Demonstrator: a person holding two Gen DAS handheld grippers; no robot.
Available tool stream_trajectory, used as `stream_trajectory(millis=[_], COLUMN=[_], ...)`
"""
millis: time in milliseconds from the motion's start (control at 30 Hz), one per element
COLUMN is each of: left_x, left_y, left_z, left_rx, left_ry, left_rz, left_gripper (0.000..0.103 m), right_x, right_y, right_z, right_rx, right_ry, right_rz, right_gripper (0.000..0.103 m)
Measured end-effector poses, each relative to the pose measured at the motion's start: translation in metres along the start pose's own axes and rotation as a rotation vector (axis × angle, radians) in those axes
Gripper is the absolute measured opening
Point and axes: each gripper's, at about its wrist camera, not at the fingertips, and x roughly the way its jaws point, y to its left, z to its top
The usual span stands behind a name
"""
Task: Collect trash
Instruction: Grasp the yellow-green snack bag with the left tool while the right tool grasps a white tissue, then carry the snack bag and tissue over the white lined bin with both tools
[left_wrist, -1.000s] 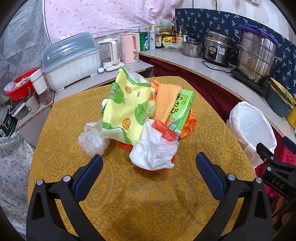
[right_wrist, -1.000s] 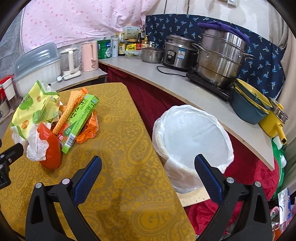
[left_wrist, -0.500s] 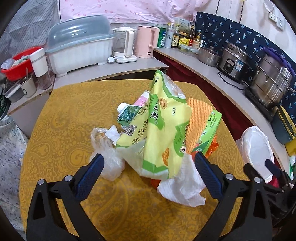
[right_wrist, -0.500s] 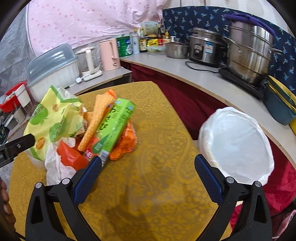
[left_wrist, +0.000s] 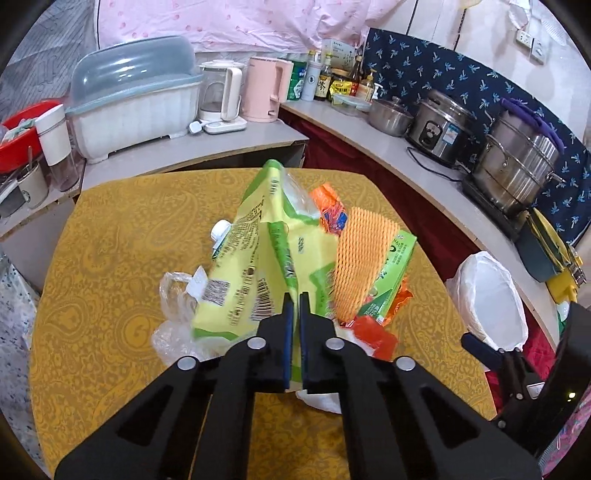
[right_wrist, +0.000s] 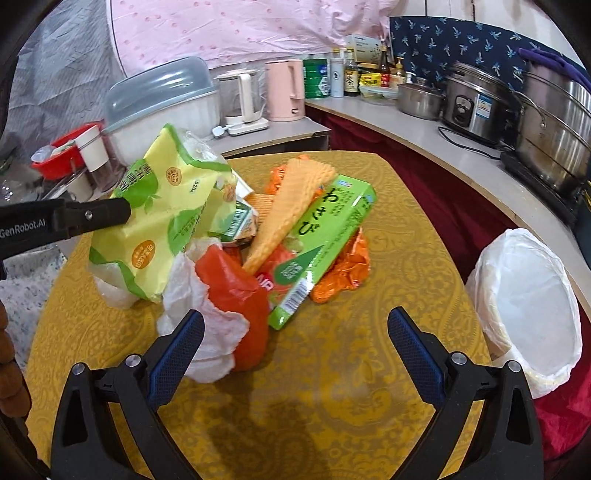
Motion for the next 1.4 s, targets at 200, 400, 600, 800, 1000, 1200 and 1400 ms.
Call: stream_trajectory(millis=[200, 400, 600, 800, 1000, 1200, 1400], left_x=[-0.032, -0.061, -0.078, -0.08, -0.077, -0.084, -0.094], left_y=[0.007, 0.027, 0.047, 0.054, 0.055, 0.046, 0.035], left_z=[0.003, -0.003, -0.018, -0.043, -0.063, -0.071, -0.072], left_rx=[-0.017, -0.043, -0.065, -0.066, -0.064, -0.051, -0.034], left_ry=[-0.053, -0.088, -0.083, -0.028, 0.014, 0.014, -0.005], left_rz=[-0.009, 0.023, 0.042, 0.037, 0.034, 0.03, 0.018], left_gripper=[0.001, 0.001, 0.001, 0.001, 0.001, 0.001, 0.001], right_x=[-0.01, -0.012, -0.004, 0.018, 0.033, 0.016, -0.018], right_y=[0.017, 0.046, 0.076, 0.082, 0.074, 0.06, 0.048], right_z=[0.002, -0.005, -0.022, -0.051, -0.07, -0.068, -0.061], right_rx=[-0.023, -0.058, -0.129, -0.151, -0.131, -0.092, -0.075], right_ry=[-0.014, 0.011, 0.036, 0.137, 0.215, 0.187, 0.116], right_rz=[0.032, 0.097, 0.093, 0.078, 0.092, 0.126, 0.138], right_gripper=[0.09, 0.083, 0.082, 0.073, 0.03, 0.007, 0.006])
